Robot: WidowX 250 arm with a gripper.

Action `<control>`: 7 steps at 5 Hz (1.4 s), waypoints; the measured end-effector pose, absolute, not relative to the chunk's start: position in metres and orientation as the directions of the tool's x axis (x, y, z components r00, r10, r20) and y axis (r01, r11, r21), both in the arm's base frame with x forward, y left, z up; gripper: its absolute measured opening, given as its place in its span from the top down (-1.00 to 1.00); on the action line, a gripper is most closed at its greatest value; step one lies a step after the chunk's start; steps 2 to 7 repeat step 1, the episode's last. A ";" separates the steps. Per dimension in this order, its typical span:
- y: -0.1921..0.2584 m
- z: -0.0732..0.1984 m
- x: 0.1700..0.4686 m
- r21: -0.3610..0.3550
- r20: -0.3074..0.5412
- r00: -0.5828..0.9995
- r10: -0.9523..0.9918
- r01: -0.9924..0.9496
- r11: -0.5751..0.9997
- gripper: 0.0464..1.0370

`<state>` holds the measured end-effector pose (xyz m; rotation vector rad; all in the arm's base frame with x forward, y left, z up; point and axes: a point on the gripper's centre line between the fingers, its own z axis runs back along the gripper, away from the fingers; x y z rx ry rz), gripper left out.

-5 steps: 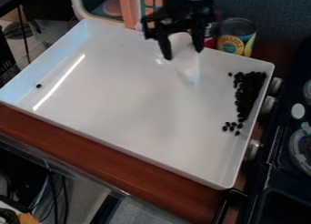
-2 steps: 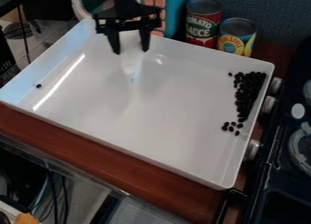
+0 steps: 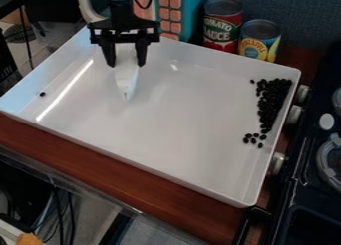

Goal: Sweep into pile

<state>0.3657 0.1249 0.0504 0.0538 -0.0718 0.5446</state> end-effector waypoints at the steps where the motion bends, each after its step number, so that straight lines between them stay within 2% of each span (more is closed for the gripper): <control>1: 0.126 0.059 0.369 0.037 0.065 0.866 0.496 -0.499 0.866 -0.92; 7: 0.126 0.059 0.369 0.037 0.065 0.866 0.496 -0.499 0.866 -0.92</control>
